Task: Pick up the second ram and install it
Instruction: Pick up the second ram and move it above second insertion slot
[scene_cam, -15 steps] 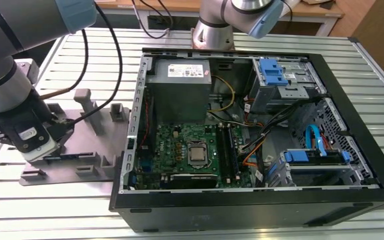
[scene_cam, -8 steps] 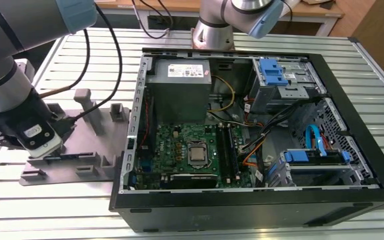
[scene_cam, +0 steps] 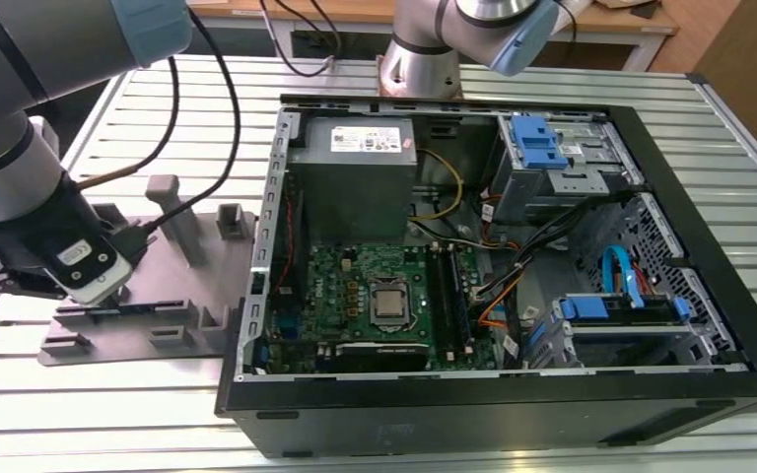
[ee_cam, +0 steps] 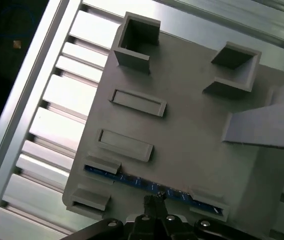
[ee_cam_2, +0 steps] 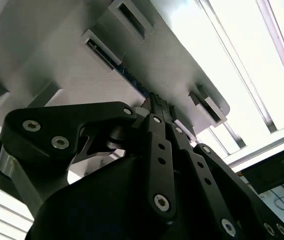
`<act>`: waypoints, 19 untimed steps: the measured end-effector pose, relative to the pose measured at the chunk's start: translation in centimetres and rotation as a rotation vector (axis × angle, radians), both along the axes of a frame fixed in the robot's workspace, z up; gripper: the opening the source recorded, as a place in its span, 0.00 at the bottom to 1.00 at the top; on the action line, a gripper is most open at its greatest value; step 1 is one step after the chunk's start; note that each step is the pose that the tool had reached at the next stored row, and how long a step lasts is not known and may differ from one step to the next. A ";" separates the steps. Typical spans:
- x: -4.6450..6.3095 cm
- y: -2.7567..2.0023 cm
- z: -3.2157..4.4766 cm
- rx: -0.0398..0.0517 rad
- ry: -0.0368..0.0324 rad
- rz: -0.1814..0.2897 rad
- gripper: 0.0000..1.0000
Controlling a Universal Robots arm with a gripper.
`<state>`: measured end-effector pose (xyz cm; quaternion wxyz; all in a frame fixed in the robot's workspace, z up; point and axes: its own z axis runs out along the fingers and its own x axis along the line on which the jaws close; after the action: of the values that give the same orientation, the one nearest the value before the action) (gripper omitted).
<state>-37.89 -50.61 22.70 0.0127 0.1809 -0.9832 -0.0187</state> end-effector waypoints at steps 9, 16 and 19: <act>0.0 0.00 -0.02 0.0000 -0.0001 0.129 0.07; 0.0 0.00 -0.03 0.0001 -0.0001 0.244 0.07; 0.0 0.00 -0.04 0.0001 -0.0001 0.298 0.07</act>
<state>-37.89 -50.61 22.66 0.0153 0.3248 -0.9455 -0.0167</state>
